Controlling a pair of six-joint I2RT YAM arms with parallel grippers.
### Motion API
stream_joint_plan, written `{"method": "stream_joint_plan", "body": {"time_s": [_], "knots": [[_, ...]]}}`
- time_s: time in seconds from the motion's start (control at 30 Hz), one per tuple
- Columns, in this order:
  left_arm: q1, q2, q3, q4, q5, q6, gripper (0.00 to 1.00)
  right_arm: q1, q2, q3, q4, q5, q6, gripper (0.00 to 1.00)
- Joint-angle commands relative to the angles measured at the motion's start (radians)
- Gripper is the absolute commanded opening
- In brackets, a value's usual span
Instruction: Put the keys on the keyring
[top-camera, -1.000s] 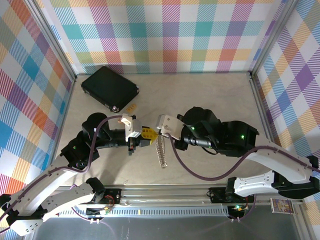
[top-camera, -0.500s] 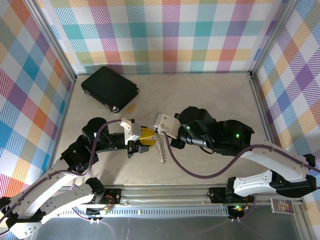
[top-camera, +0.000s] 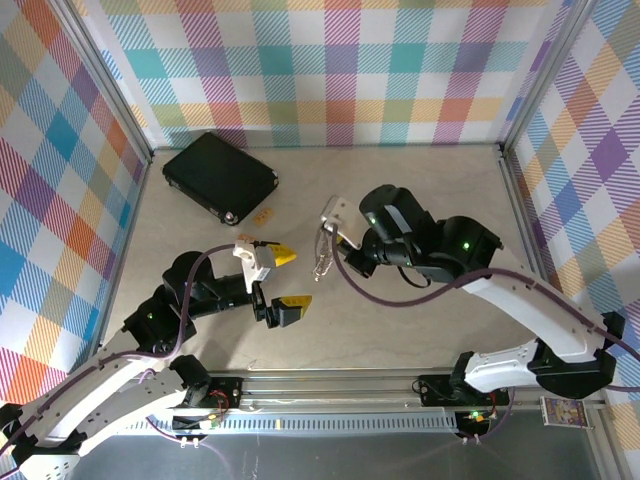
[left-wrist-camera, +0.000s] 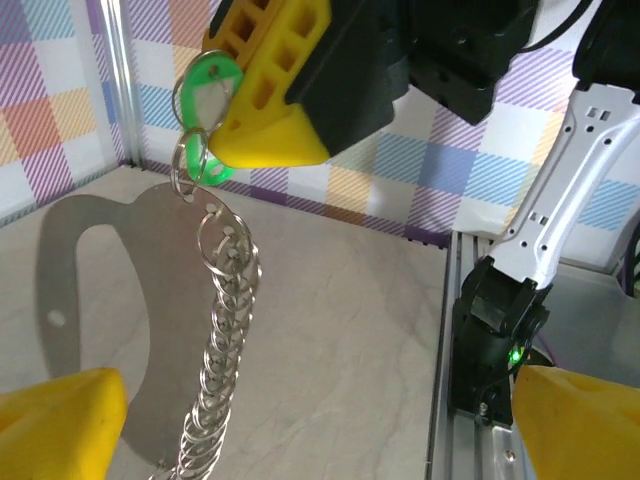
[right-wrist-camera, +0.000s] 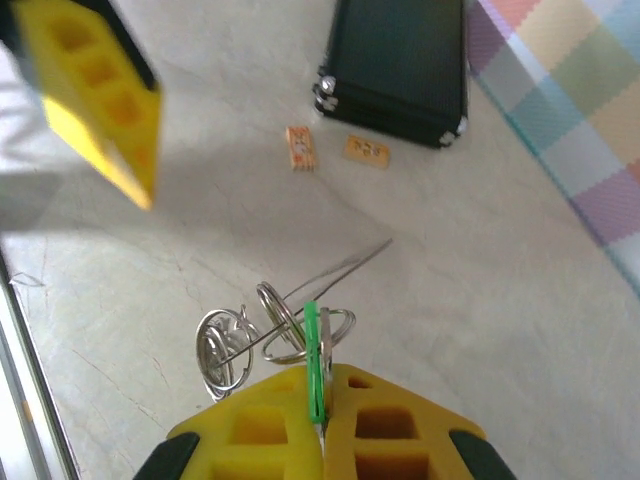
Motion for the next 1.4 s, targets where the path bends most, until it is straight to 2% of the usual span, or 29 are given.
{"method": "stream_joint_plan", "body": {"time_s": [0.0,0.23,0.53,0.63,1.0,1.37], "knots": [[-0.001,-0.014,-0.024,0.05,-0.036,-0.052,1.0,-0.059,0.037,0.053,-0.034,-0.06,0.069,0.0],[-0.001,-0.009,-0.054,0.06,-0.114,-0.113,1.0,-0.23,0.123,0.047,-0.046,-0.165,0.141,0.0],[-0.002,-0.006,-0.096,0.079,-0.263,-0.183,1.0,-0.352,0.216,0.017,0.04,-0.236,0.196,0.0],[-0.002,0.006,-0.095,0.082,-0.28,-0.204,1.0,-0.39,0.262,0.027,0.061,-0.28,0.204,0.0],[-0.001,-0.009,-0.073,0.119,-0.285,-0.233,1.0,-0.472,0.448,0.114,0.156,-0.345,0.211,0.0],[-0.002,-0.038,0.027,-0.005,-0.326,-0.239,1.0,-0.499,0.652,0.258,0.188,-0.405,0.25,0.0]]}}
